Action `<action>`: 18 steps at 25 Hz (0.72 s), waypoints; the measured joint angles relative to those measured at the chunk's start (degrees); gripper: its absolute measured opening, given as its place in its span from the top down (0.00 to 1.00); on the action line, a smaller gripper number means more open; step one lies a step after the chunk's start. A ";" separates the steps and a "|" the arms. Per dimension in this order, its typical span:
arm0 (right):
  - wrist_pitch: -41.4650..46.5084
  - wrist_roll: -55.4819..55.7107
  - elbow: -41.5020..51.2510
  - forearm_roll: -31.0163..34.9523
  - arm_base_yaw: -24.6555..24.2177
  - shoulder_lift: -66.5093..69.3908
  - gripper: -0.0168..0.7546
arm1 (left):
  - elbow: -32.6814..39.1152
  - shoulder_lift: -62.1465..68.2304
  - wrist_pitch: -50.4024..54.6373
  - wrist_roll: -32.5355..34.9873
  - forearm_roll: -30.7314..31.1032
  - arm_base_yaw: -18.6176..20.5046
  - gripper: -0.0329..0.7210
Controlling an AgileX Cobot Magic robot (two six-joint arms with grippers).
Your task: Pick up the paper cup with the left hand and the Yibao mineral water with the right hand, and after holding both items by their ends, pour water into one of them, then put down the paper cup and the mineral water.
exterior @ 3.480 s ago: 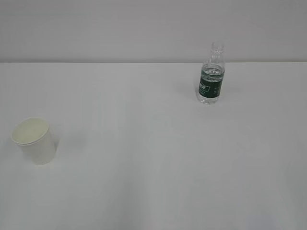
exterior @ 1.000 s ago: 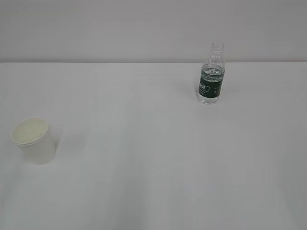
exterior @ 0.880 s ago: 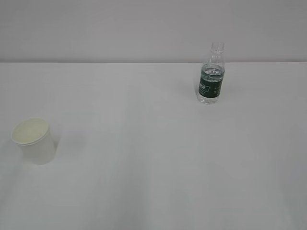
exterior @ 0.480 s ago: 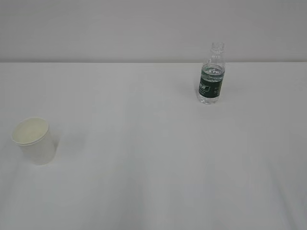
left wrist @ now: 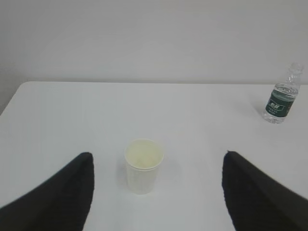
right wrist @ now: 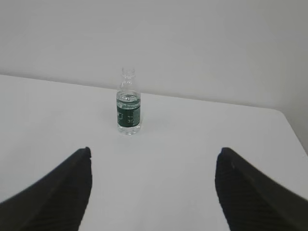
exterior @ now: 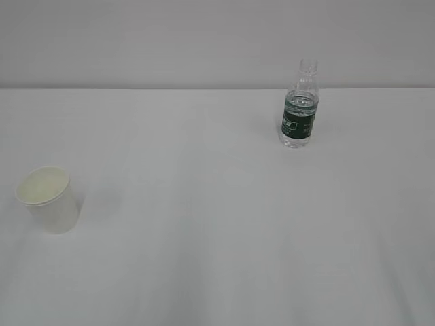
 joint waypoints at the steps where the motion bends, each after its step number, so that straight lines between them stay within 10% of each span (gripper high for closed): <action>1: -0.28 -0.09 0.00 0.45 0.00 0.59 0.19 | 0.00 0.00 0.00 0.00 0.00 0.00 0.17; 18: -10.37 -2.89 4.50 4.33 0.00 9.19 0.19 | 0.00 1.02 0.00 0.10 0.43 0.00 0.17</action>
